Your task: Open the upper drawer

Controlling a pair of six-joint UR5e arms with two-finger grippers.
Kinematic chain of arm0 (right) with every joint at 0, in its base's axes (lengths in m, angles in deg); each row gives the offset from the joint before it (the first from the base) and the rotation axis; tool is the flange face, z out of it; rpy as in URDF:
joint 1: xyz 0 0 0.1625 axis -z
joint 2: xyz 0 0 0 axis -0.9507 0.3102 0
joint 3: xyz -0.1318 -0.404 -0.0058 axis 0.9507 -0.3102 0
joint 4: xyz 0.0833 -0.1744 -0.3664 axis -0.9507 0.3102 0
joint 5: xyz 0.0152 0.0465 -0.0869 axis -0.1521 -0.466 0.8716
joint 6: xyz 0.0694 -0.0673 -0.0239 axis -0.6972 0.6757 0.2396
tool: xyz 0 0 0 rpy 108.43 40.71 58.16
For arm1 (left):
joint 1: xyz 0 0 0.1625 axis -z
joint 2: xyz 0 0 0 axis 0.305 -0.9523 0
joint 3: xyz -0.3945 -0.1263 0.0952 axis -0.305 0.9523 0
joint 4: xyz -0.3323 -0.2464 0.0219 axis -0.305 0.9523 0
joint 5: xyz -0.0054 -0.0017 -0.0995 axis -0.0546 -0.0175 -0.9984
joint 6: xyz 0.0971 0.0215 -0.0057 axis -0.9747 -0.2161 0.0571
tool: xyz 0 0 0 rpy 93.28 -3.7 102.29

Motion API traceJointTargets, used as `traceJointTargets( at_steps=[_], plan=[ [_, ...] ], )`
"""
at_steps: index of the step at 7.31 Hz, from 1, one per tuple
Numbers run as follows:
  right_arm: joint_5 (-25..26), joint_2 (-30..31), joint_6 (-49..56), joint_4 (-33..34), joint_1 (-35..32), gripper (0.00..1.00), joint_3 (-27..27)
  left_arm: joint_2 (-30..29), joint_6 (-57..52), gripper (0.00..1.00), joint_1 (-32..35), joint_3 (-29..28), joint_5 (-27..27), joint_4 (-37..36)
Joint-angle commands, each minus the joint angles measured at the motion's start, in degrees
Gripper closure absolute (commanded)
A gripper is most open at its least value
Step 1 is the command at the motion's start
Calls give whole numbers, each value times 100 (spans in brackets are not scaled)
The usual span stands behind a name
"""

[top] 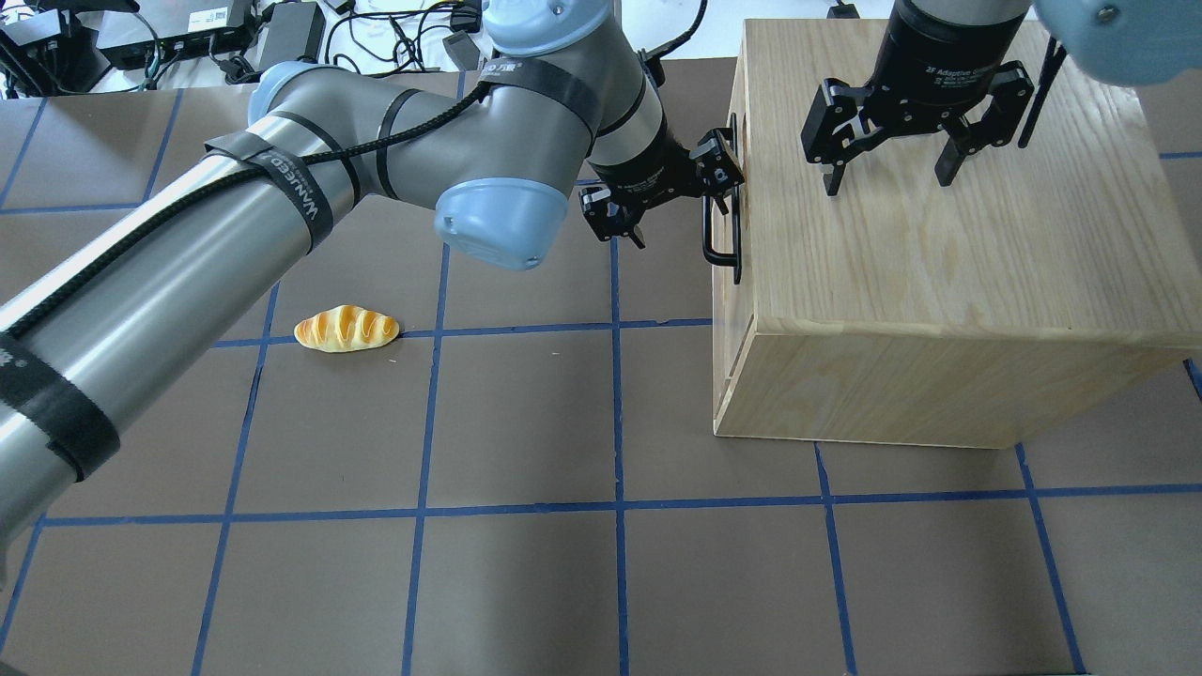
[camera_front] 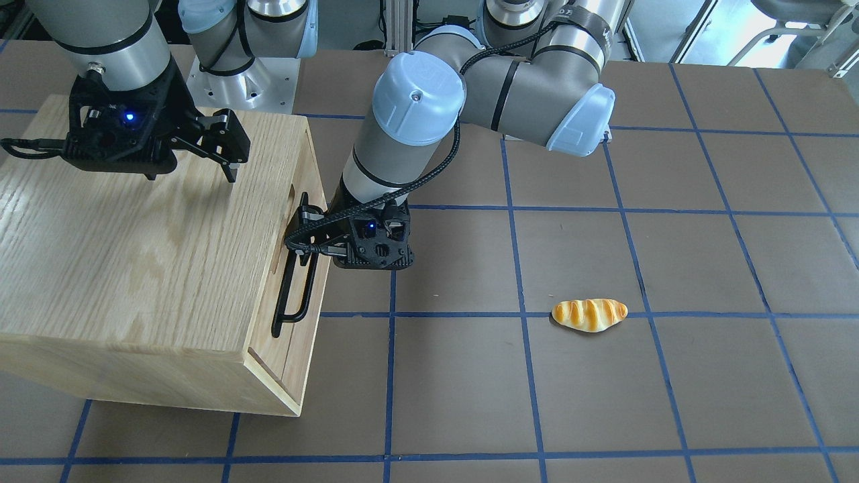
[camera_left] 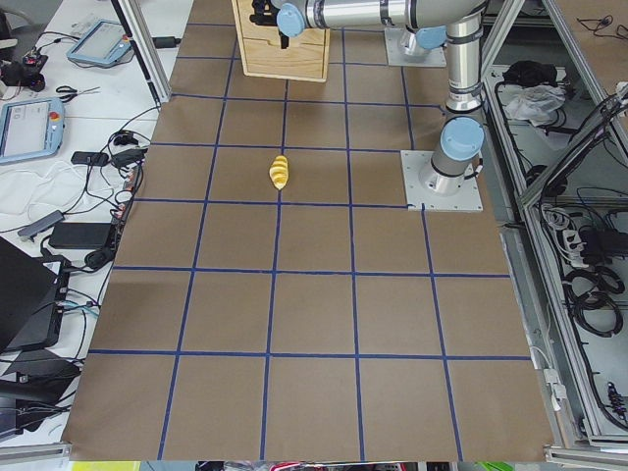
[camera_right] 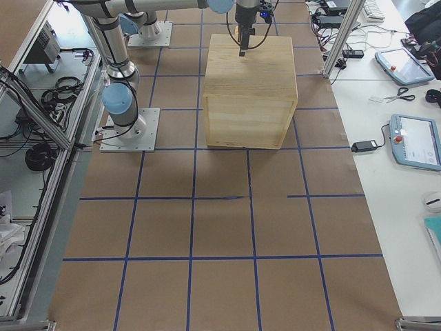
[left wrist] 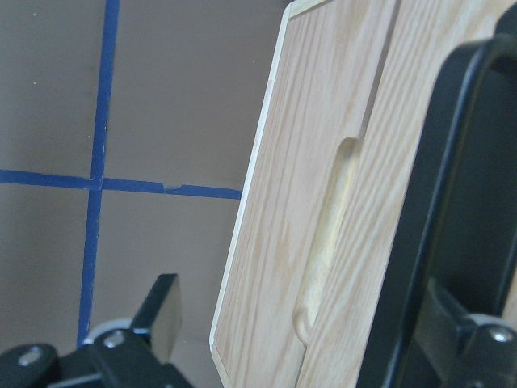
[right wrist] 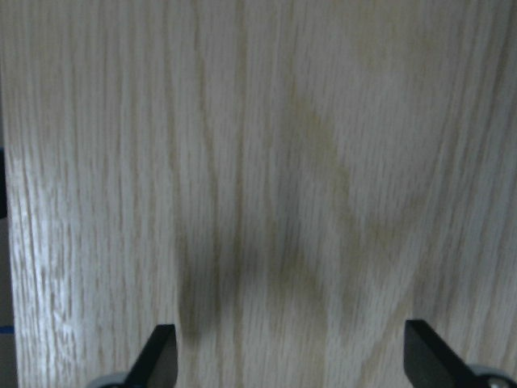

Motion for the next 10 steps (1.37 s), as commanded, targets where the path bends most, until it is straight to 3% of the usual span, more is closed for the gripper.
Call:
traceJointTargets(
  at_steps=[1, 10],
  plan=[
    [0, 0, 2, 0, -1, 0, -5, -4, 2, 0, -9, -8, 37, -1],
    [0, 0, 2, 0, -1, 0, -5, 83, -192, 0, -167, -17, 371, 70]
  ],
)
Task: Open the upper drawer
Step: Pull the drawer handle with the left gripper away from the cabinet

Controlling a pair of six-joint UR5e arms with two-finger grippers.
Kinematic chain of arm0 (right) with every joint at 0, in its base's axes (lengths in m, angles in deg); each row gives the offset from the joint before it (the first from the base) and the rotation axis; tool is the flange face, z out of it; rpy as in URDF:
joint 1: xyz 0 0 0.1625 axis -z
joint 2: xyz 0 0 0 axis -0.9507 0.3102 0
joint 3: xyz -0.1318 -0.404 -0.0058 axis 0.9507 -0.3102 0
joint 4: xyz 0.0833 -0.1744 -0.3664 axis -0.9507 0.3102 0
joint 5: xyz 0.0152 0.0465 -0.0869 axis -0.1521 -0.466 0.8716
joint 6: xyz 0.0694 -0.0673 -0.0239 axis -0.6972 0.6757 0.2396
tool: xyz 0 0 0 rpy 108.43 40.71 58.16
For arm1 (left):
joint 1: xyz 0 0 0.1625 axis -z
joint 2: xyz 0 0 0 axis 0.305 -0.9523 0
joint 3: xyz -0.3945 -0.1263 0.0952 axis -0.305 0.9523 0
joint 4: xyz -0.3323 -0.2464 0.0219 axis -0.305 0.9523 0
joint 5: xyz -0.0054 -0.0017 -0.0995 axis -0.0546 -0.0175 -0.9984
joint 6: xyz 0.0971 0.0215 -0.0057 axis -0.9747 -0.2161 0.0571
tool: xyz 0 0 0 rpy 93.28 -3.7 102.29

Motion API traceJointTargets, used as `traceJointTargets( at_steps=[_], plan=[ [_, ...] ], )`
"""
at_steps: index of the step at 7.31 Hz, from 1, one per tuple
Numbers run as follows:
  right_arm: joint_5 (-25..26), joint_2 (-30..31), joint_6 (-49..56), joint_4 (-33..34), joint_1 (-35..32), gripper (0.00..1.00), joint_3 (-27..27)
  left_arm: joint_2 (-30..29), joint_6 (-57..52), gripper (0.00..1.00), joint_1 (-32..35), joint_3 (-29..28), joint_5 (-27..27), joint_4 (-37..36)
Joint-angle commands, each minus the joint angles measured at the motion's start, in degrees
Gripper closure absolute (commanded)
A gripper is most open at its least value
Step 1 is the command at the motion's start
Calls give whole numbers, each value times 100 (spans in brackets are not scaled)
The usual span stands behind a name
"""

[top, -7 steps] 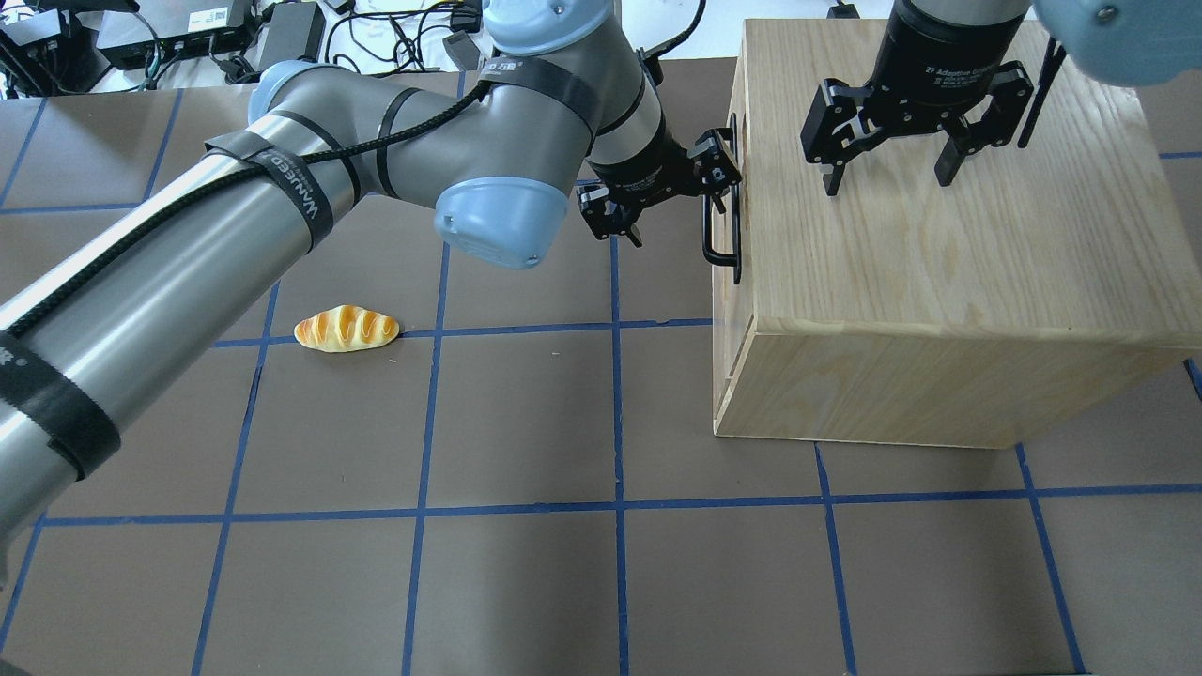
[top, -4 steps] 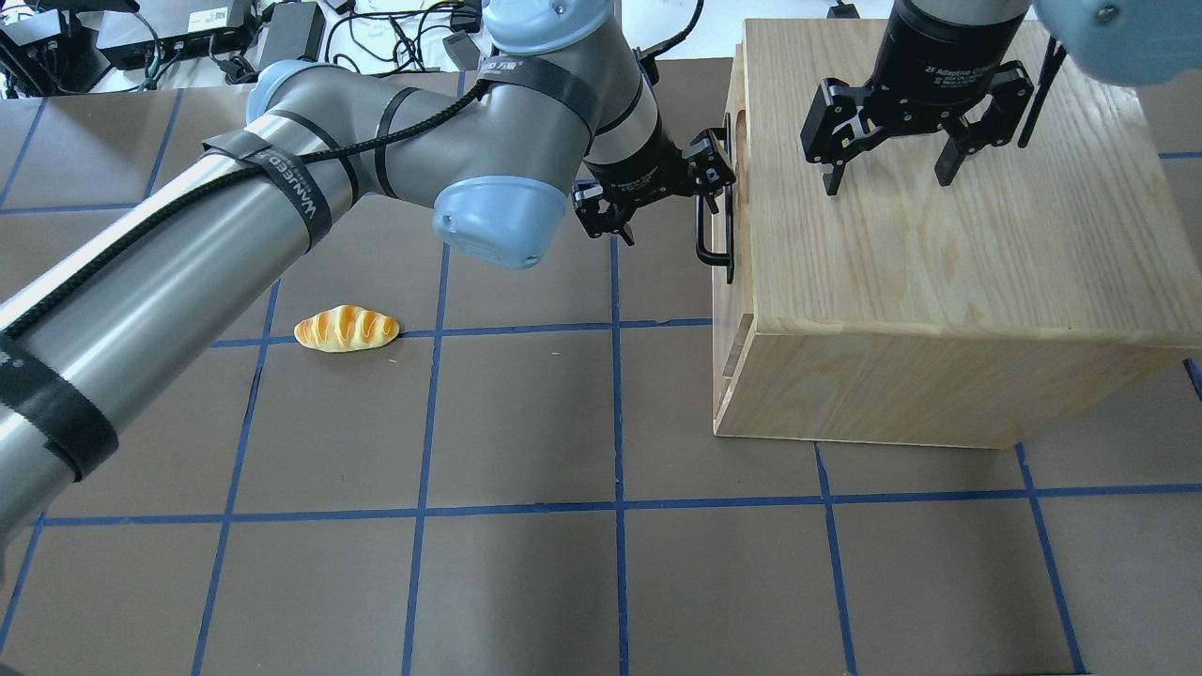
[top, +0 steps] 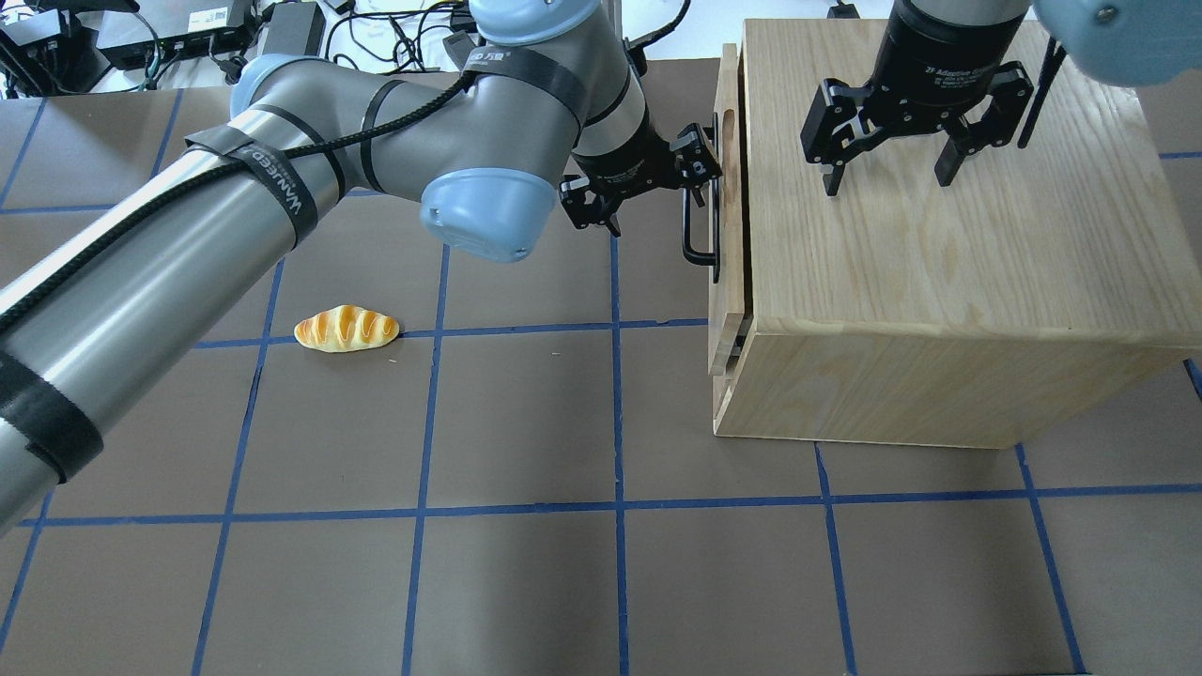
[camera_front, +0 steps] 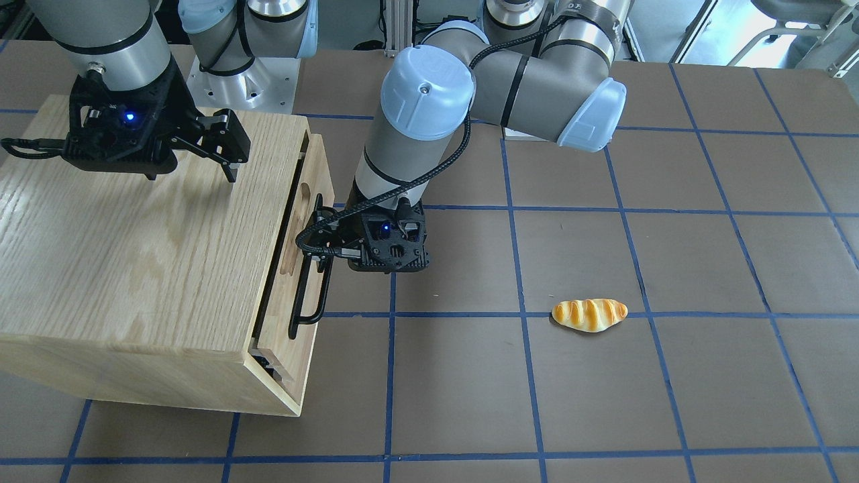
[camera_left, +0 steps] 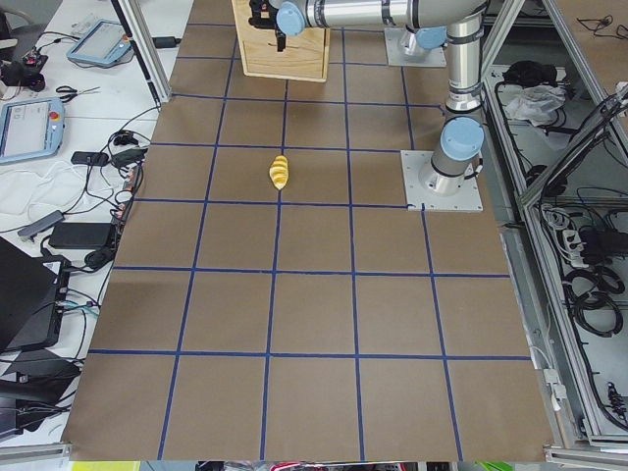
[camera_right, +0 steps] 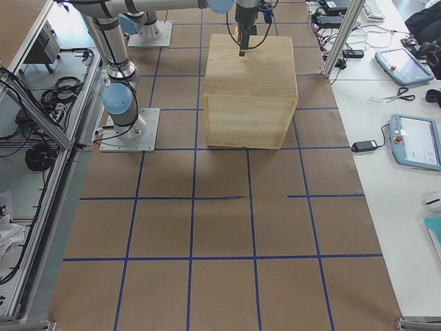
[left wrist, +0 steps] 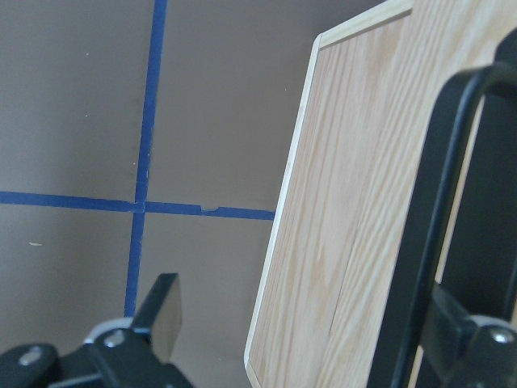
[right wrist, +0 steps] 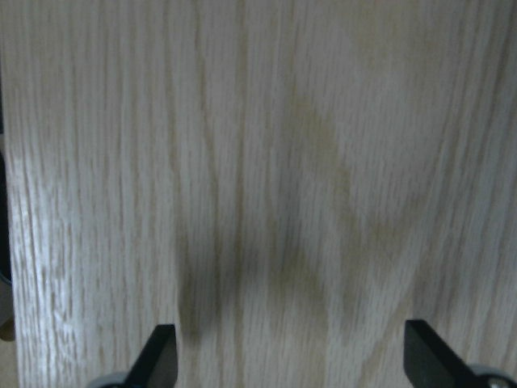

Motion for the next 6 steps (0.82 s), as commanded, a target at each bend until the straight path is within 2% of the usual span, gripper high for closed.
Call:
traceJointTargets(
  at_steps=[1, 6],
  plan=[
    [0, 0, 7, 0, 0, 0, -4, 20, -8, 0, -90, 8, -7, 19],
    [0, 0, -2, 0, 0, 0, -4, 169, -175, 0, -370, 0, -7, 396]
  ],
)
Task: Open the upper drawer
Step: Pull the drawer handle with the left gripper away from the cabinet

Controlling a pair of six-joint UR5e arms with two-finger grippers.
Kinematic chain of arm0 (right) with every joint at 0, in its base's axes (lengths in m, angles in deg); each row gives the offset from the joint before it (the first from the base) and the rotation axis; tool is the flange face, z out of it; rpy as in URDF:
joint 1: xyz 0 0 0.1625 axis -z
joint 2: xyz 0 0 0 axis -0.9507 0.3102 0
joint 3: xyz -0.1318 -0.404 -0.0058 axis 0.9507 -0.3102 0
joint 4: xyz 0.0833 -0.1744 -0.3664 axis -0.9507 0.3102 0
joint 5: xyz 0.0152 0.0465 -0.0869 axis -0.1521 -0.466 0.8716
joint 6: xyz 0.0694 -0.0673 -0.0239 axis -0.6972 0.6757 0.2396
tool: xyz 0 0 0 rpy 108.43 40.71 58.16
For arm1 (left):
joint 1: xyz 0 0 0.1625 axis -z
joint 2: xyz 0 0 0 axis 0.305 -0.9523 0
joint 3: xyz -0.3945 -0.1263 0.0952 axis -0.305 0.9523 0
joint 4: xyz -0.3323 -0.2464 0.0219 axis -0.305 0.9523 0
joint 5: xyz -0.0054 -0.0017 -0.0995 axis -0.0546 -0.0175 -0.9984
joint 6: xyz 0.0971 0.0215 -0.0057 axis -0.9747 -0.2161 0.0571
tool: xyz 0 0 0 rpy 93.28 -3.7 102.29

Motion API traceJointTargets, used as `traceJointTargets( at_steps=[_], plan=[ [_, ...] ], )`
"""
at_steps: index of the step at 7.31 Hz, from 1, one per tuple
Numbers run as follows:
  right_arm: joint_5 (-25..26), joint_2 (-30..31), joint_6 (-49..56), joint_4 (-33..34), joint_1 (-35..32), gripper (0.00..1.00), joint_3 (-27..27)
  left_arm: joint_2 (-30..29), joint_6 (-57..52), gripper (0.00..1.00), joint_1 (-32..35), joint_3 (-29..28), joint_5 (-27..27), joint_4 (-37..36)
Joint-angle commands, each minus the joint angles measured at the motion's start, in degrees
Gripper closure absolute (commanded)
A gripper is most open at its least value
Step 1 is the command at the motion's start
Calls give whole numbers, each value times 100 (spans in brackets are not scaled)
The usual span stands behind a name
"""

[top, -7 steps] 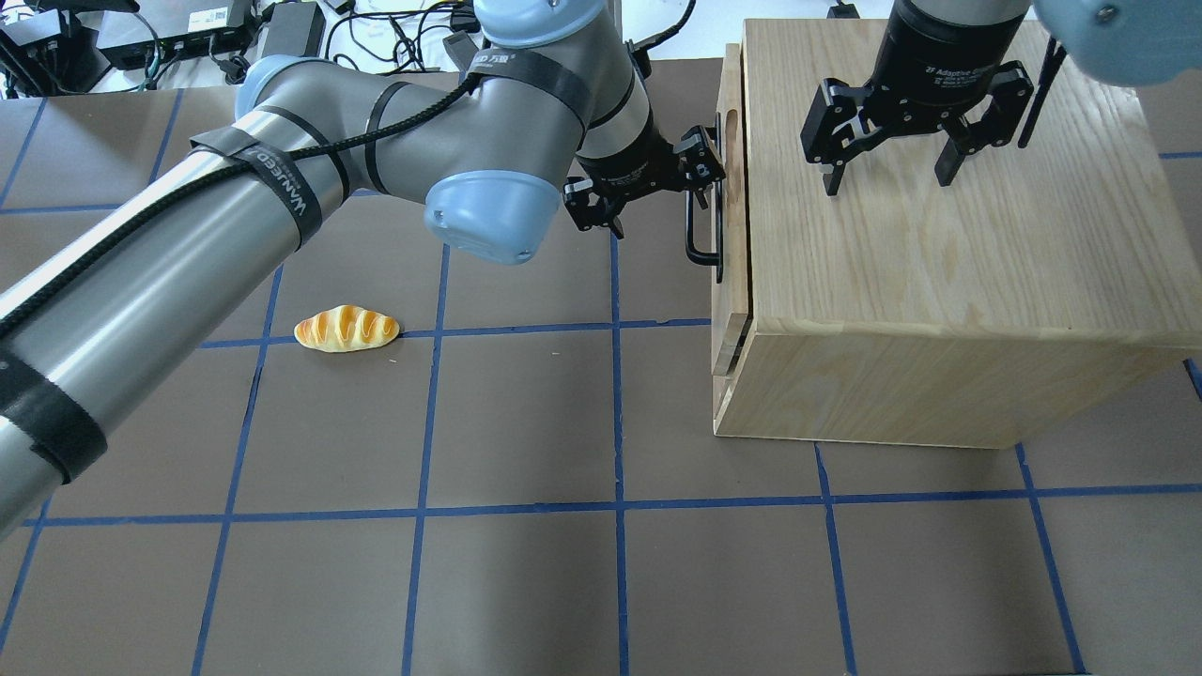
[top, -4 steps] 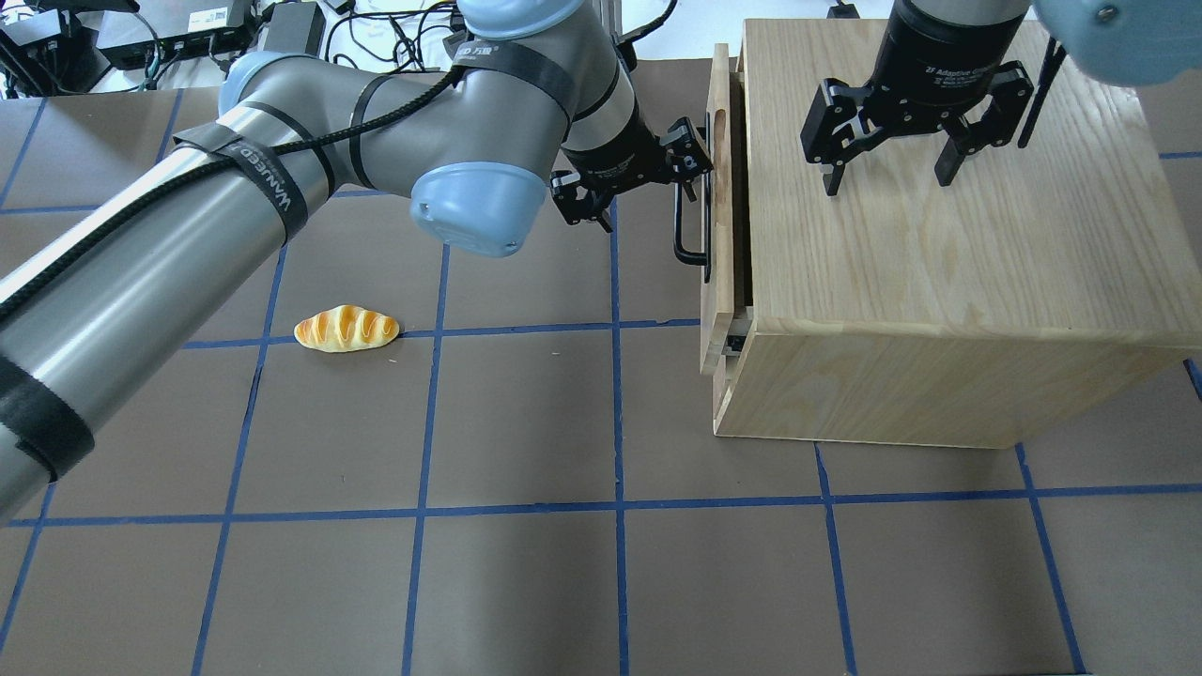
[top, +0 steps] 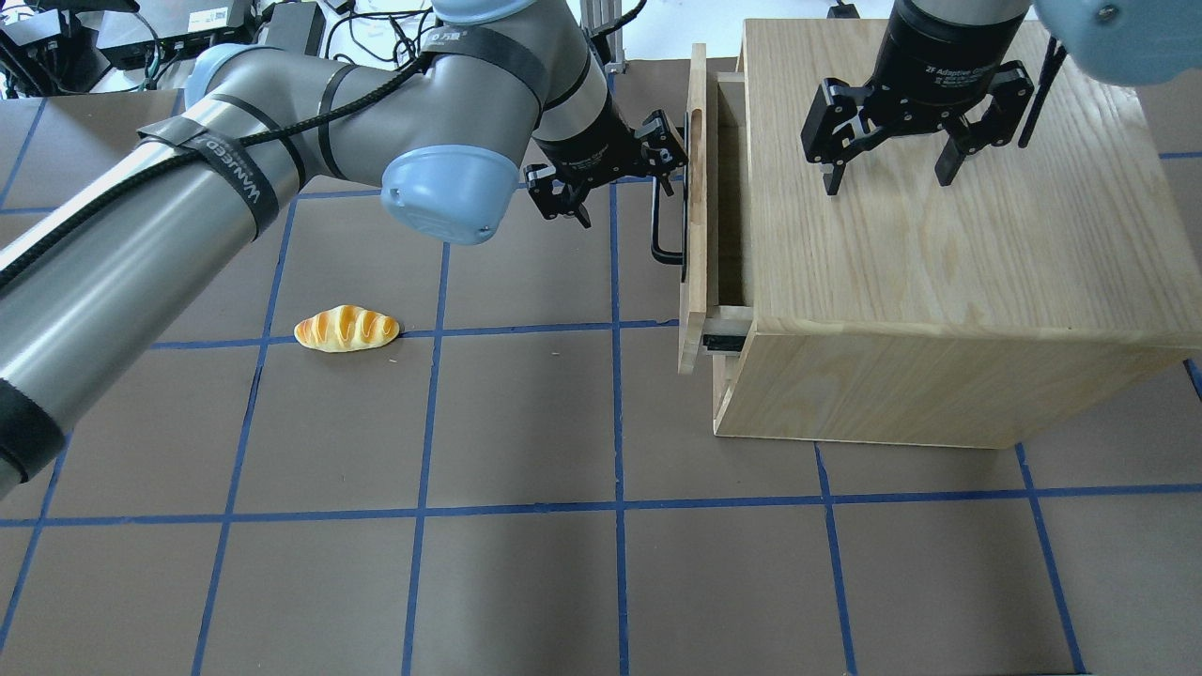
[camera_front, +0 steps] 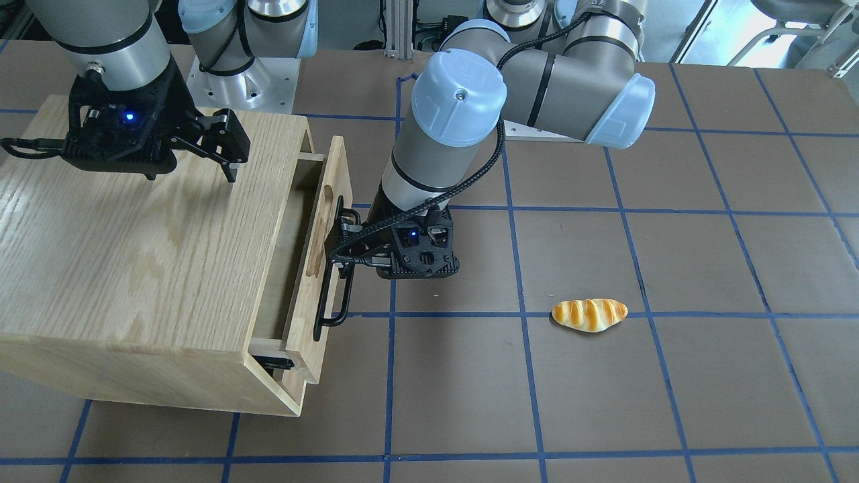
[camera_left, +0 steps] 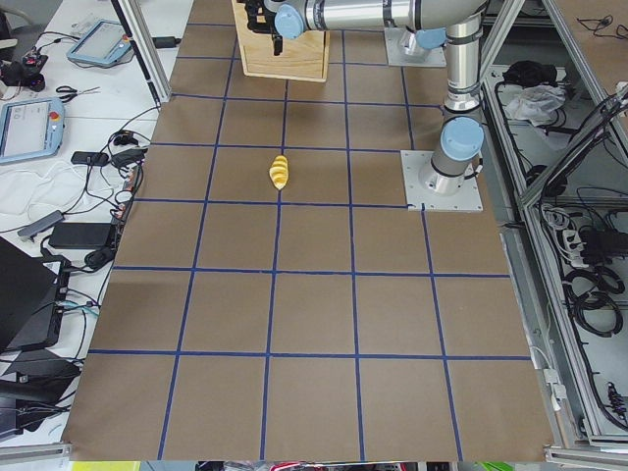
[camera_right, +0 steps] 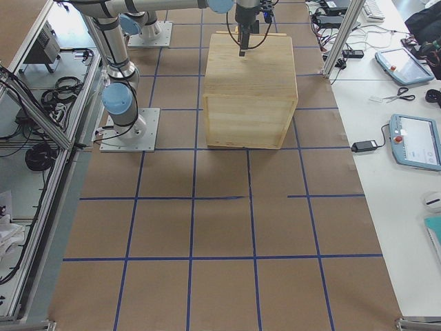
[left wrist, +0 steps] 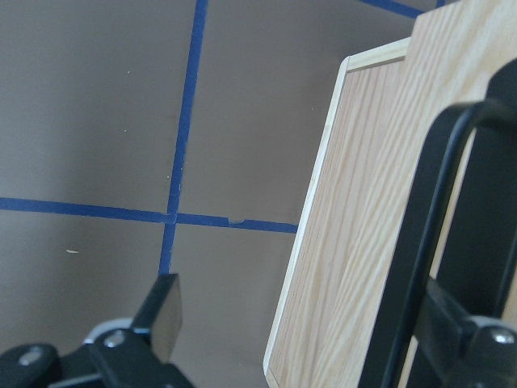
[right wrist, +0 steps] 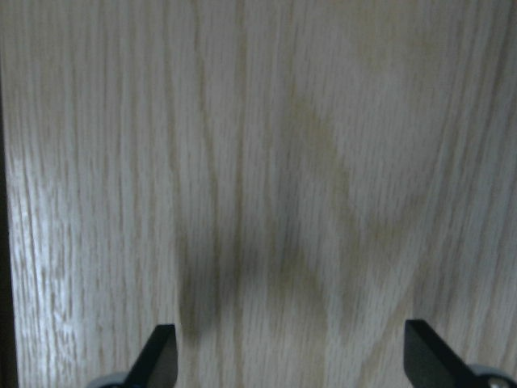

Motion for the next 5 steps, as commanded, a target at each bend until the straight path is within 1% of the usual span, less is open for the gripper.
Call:
traceJointTargets(
  at_steps=[1, 3, 5],
  plan=[
    [0, 0, 7, 0, -3, 0, 0, 94, -91, 0, -82, 10, -1, 177],
    [0, 0, -1, 0, -3, 0, 0, 138, -110, 0, -213, 28, 8, 300],
    [0, 0, 7, 0, -3, 0, 0, 164, -347, 0, -232, 37, 8, 379]
  ],
)
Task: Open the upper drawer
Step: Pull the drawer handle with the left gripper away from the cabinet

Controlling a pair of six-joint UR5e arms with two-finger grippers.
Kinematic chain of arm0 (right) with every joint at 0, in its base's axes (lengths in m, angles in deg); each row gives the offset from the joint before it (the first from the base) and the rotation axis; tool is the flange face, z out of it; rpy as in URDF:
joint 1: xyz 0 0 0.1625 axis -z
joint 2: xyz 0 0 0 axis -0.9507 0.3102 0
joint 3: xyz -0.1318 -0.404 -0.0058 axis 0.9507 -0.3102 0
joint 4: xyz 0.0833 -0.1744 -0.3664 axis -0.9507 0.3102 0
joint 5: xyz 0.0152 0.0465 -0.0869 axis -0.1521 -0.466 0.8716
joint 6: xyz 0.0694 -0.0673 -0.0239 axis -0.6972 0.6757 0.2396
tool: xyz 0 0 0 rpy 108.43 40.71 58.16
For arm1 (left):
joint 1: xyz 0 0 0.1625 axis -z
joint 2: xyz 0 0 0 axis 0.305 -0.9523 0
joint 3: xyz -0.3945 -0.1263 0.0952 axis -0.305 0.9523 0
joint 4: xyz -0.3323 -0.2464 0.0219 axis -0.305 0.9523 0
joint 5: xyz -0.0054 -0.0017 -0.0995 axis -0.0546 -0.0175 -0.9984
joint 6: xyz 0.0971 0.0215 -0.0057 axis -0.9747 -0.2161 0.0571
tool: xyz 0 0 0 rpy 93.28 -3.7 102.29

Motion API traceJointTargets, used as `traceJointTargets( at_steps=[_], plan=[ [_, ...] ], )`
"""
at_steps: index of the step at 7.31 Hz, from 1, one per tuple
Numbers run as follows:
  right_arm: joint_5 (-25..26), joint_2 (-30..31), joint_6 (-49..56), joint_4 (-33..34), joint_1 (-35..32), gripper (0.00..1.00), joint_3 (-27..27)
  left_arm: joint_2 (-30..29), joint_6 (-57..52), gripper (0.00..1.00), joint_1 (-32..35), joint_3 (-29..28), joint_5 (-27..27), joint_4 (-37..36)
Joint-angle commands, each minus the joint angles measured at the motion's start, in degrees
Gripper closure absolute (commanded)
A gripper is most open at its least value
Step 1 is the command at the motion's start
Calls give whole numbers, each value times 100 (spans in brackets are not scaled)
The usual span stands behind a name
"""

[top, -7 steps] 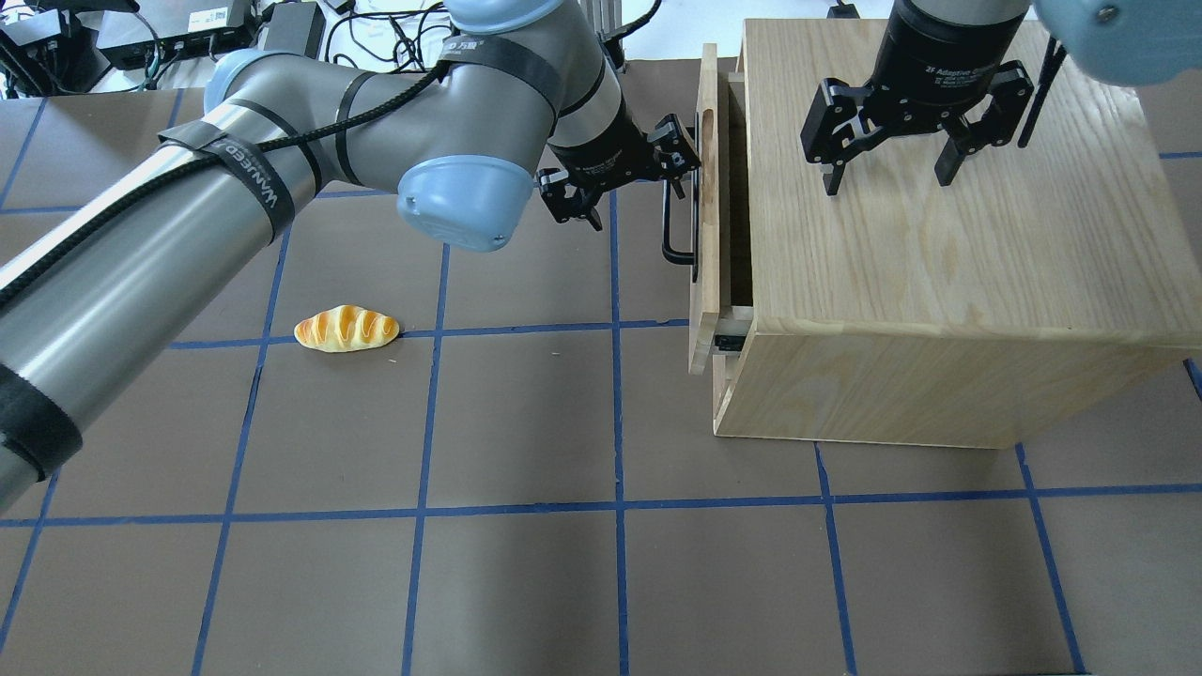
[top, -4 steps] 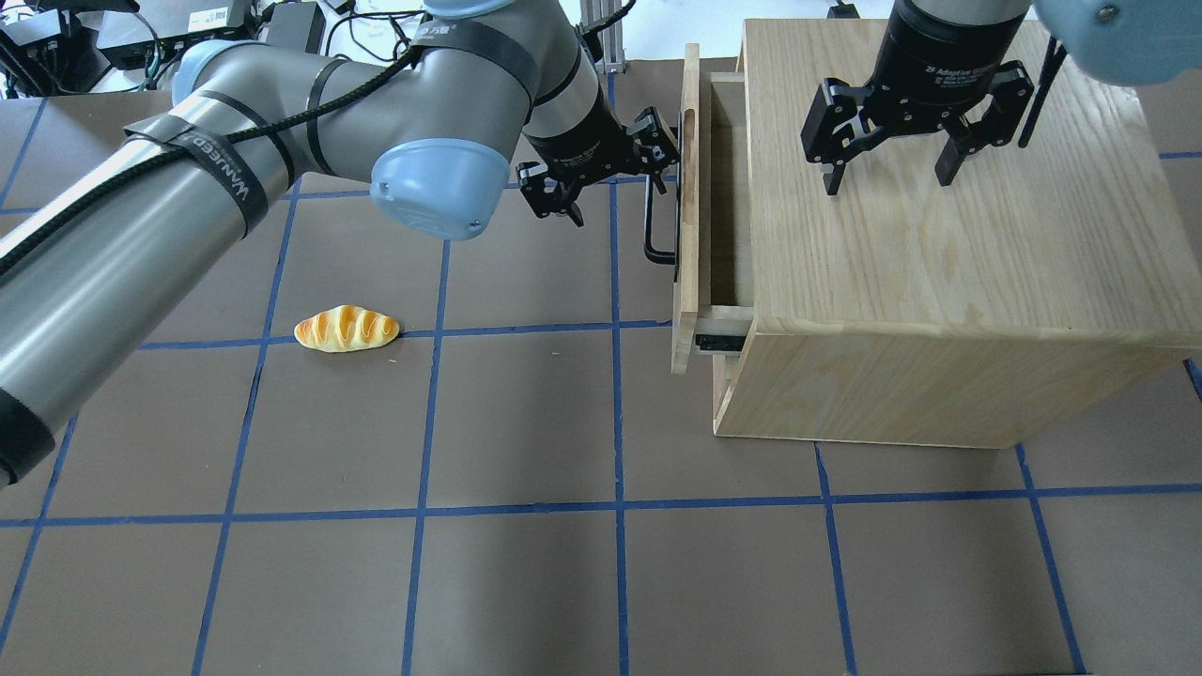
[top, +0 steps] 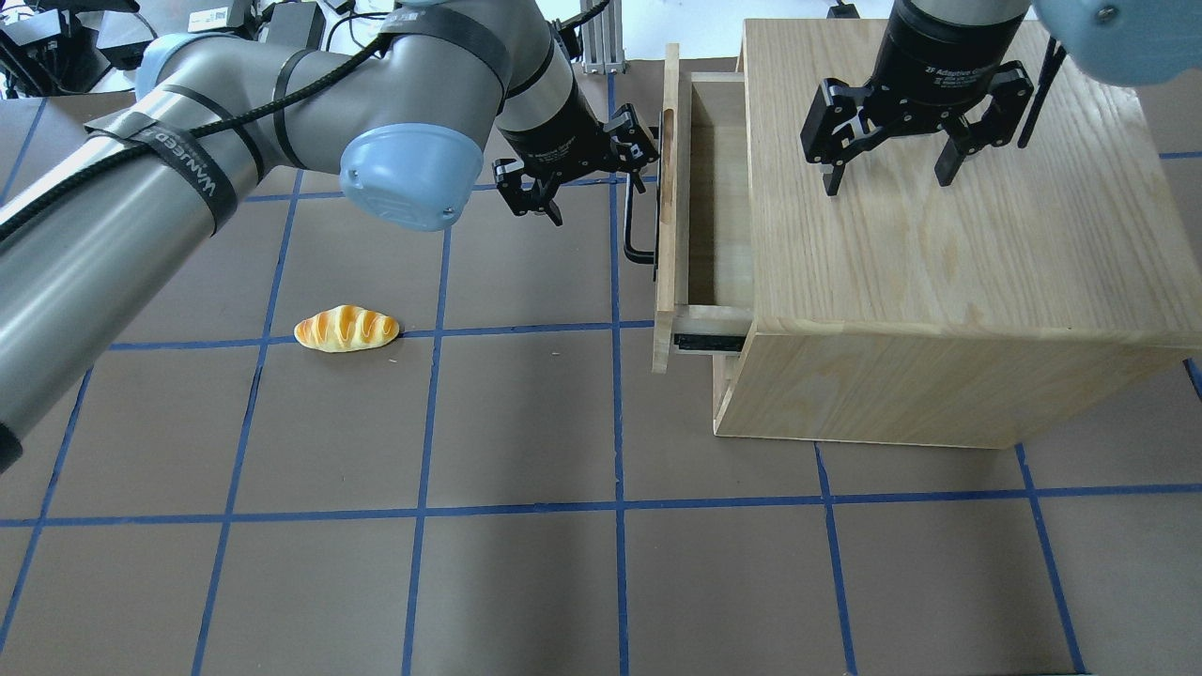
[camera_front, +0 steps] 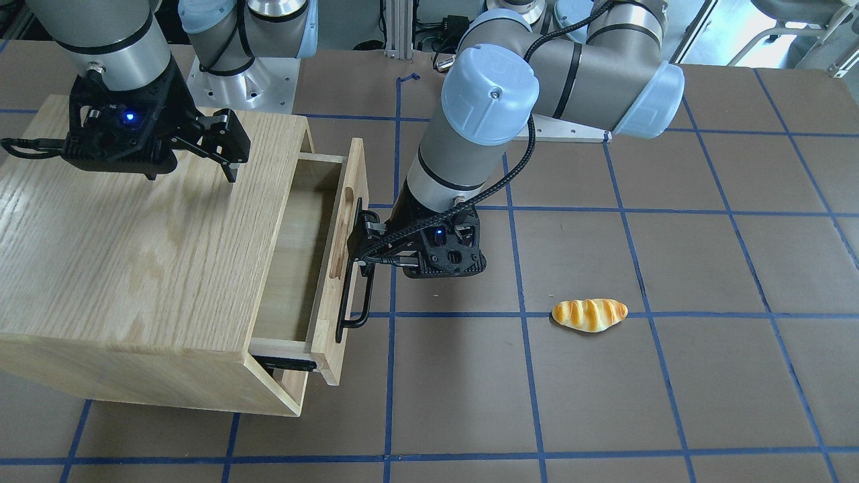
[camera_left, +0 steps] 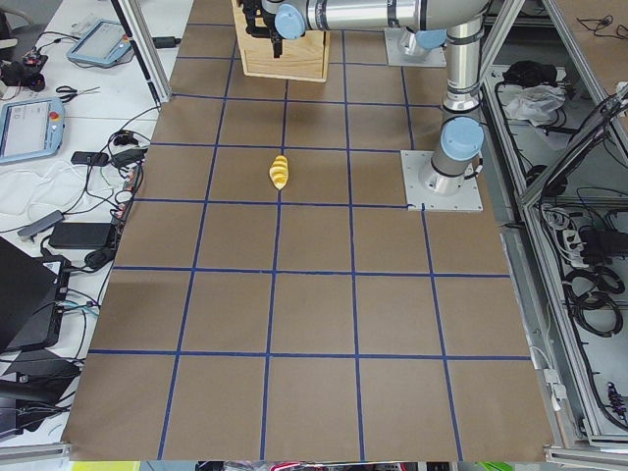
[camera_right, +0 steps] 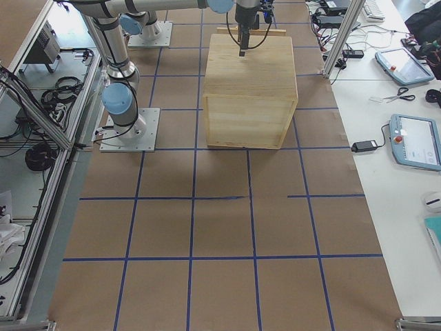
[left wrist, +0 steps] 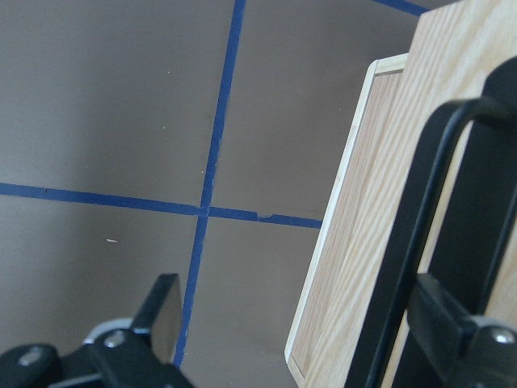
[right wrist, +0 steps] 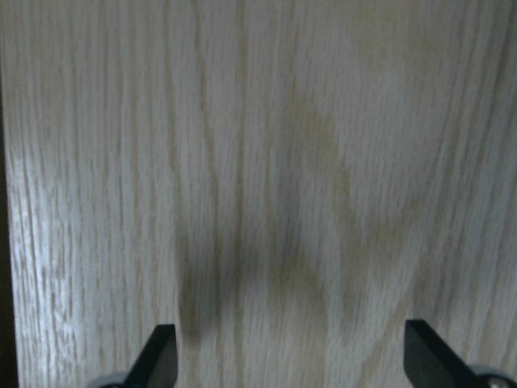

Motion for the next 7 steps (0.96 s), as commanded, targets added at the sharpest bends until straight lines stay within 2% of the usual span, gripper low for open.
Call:
traceJointTargets(
  at_steps=[1, 7],
  plan=[
    [0, 0, -2, 0, 0, 0, -3, 27, -101, 0, -24, 0, 10, 58],
    [0, 0, -2, 0, 0, 0, -3, 53, -557, 0, -199, 8, 255, 58]
  ],
)
